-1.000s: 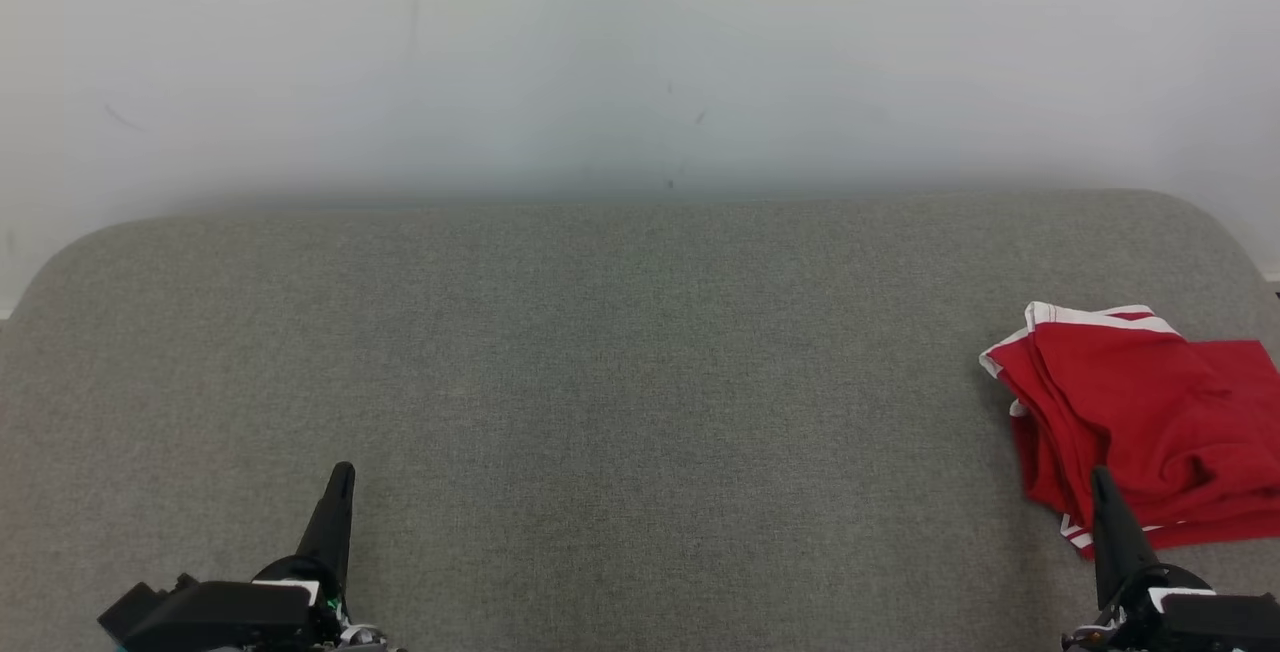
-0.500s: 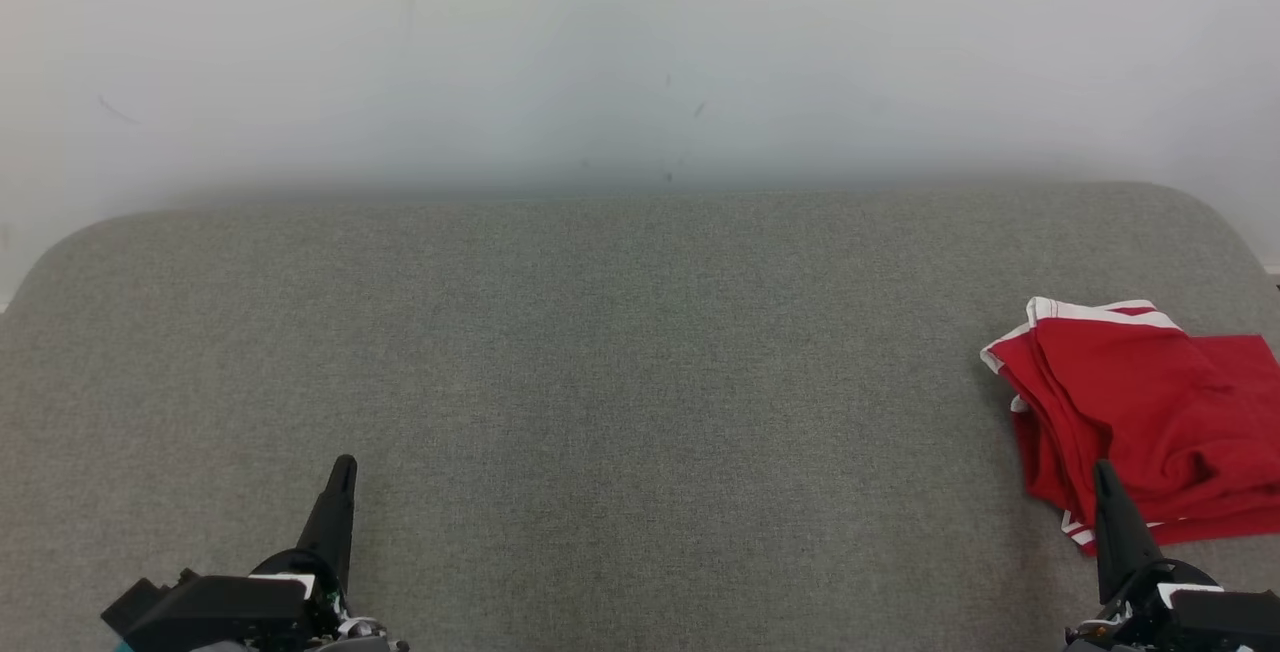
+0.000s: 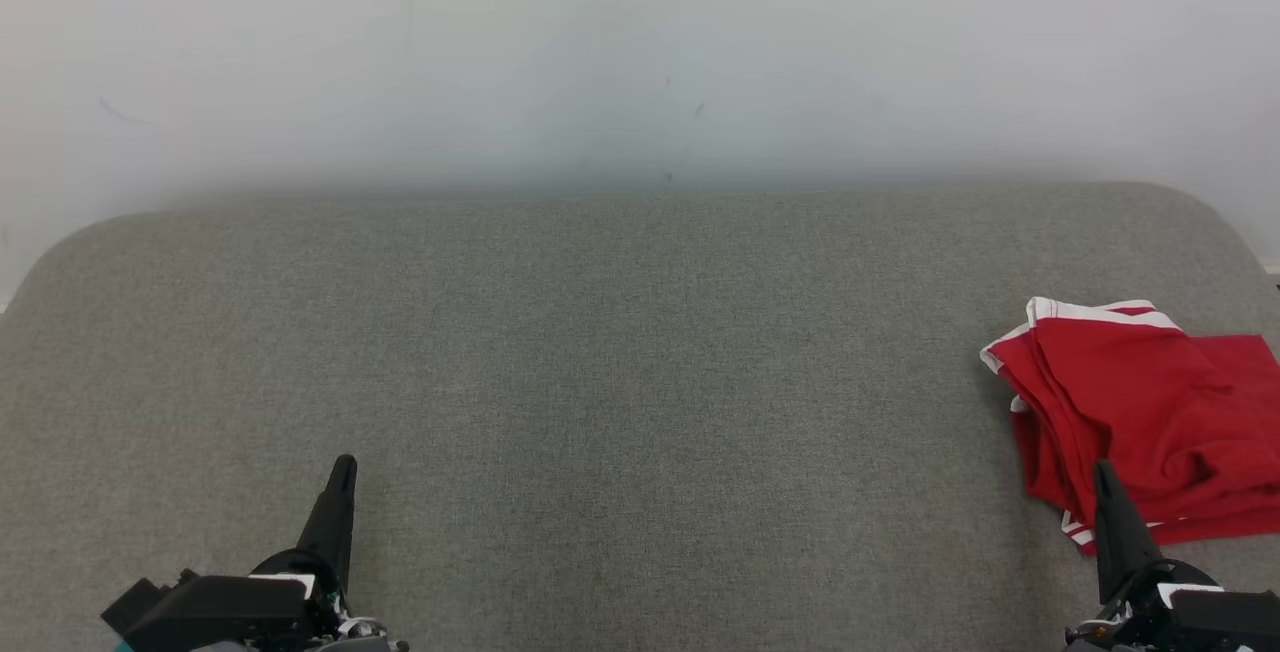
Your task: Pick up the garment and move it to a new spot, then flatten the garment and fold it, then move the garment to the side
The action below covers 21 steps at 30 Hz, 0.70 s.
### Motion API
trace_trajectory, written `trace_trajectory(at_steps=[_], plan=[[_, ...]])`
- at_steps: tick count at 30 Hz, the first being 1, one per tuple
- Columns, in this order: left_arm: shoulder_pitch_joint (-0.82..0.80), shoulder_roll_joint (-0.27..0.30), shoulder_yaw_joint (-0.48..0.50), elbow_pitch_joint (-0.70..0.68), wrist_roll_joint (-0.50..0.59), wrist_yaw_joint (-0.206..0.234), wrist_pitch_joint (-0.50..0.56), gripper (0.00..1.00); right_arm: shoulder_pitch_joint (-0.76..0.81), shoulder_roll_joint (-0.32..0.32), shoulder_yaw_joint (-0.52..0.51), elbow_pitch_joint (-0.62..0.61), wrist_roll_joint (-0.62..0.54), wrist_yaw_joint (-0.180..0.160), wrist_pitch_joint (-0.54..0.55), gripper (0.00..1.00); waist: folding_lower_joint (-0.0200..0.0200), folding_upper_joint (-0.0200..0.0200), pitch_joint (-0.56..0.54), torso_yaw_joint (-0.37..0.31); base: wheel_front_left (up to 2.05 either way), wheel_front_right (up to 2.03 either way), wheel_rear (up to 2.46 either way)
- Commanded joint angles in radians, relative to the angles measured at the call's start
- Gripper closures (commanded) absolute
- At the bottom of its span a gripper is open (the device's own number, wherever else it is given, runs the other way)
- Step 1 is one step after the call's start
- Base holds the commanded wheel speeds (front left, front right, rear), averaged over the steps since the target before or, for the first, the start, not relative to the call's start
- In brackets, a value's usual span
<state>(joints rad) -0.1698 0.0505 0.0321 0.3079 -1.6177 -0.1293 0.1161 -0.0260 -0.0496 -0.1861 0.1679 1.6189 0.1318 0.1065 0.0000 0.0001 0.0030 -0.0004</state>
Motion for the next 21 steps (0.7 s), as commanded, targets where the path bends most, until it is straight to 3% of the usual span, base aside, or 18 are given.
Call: trace_trajectory(at_steps=[1,21], plan=[[-0.01,-0.001,0.002,0.0,-0.004,-0.002,0.001,1.0,-0.006,-0.001,-0.001,-0.003,0.001,-0.002,0.003,1.0,0.0,-0.0001,0.0,0.0,0.0,0.0,0.0],[-0.01,-0.001,0.001,0.0,-0.004,-0.002,0.001,1.0,-0.006,-0.001,-0.001,-0.003,0.001,-0.002,0.003,1.0,0.0,-0.0001,0.0,0.0,0.0,0.0,0.0]])
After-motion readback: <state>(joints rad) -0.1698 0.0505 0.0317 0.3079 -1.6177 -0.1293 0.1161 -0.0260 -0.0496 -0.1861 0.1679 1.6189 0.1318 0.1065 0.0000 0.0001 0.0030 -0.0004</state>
